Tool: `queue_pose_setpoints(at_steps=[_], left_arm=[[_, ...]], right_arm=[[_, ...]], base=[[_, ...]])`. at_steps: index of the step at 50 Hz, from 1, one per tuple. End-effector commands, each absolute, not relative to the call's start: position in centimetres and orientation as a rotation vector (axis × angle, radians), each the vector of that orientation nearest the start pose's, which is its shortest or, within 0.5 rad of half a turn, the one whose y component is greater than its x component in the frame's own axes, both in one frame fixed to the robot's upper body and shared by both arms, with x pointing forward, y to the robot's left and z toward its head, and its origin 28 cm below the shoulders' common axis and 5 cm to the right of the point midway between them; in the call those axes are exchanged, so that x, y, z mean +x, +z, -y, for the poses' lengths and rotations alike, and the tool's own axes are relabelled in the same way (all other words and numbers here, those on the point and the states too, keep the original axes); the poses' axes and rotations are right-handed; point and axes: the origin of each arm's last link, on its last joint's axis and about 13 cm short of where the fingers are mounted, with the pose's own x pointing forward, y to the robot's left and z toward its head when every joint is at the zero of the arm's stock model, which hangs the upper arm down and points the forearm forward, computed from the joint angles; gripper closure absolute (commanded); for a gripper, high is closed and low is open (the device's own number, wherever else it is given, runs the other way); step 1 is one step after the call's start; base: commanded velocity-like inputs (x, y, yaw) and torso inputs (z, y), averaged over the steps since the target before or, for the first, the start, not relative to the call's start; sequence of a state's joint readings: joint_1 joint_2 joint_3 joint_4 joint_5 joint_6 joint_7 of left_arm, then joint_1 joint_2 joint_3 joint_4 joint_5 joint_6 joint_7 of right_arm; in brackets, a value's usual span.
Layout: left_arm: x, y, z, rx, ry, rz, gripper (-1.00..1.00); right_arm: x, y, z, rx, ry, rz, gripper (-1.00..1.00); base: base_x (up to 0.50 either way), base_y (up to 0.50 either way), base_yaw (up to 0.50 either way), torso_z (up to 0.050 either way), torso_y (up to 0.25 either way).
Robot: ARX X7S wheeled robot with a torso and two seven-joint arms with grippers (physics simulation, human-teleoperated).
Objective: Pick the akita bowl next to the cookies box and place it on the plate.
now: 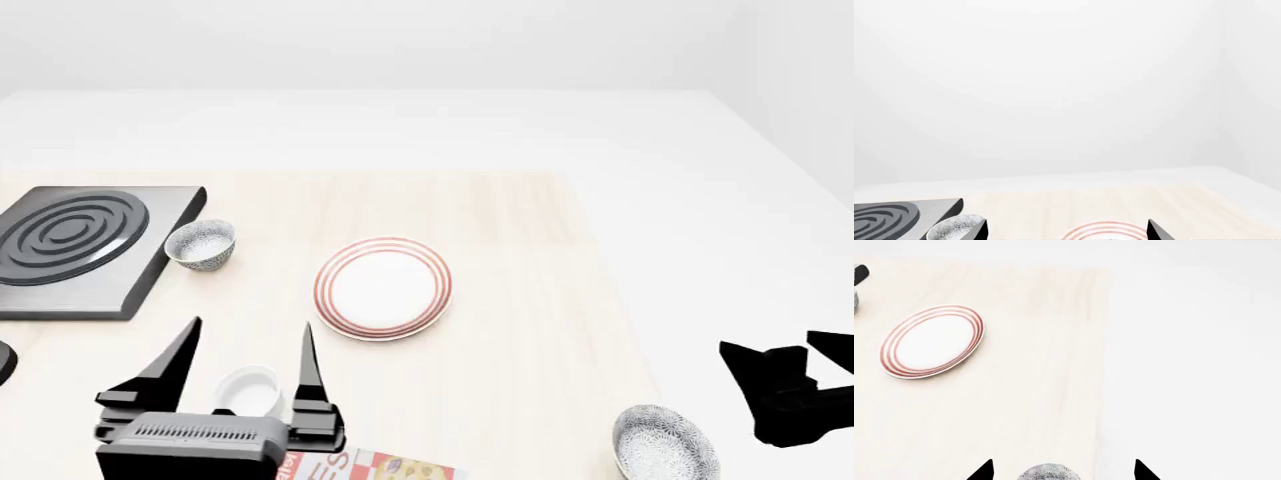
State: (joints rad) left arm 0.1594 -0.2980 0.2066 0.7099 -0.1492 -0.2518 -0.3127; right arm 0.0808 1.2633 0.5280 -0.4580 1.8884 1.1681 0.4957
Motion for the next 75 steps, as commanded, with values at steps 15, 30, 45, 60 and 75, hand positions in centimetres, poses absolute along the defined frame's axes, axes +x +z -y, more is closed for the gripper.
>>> queue_pose_setpoints(at_steps=[15,30,45,60,75], left_arm=[[15.8,10.8,-20.3,0.047,-0.032,0.247,-1.00],[15.9,10.6,-20.3,0.048,-0.032,0.243,-1.00],[15.8,10.6,-20.2,0.046,-0.037,0.244,-1.00],[15.9,10.6,-20.2,0.043,-0.033,0.243,-1.00],[15.9,10.5,-20.2,0.045,-0.034,0.243,-1.00]], right_arm=[[15.2,22.8,26.4,-0.018,0.134,-0.645,-1.00],[15.8,20.9,27.1,-0.019,0.144,-0.705,-1.00],[16.9,19.7,27.1,-0.072,0.140,-0.802,-1.00],[17.7,17.8,27.3,-0.073,0.168,-0.820,-1.00],[17.7,16.3,27.1,-0.122,0.149,-0.844,-1.00]], base=[[0.00,0.00,0.00,0.000,0.000],[0.00,0.00,0.00,0.000,0.000],[0.00,0.00,0.00,0.000,0.000],[0.00,0.00,0.00,0.000,0.000],[0.00,0.00,0.00,0.000,0.000]])
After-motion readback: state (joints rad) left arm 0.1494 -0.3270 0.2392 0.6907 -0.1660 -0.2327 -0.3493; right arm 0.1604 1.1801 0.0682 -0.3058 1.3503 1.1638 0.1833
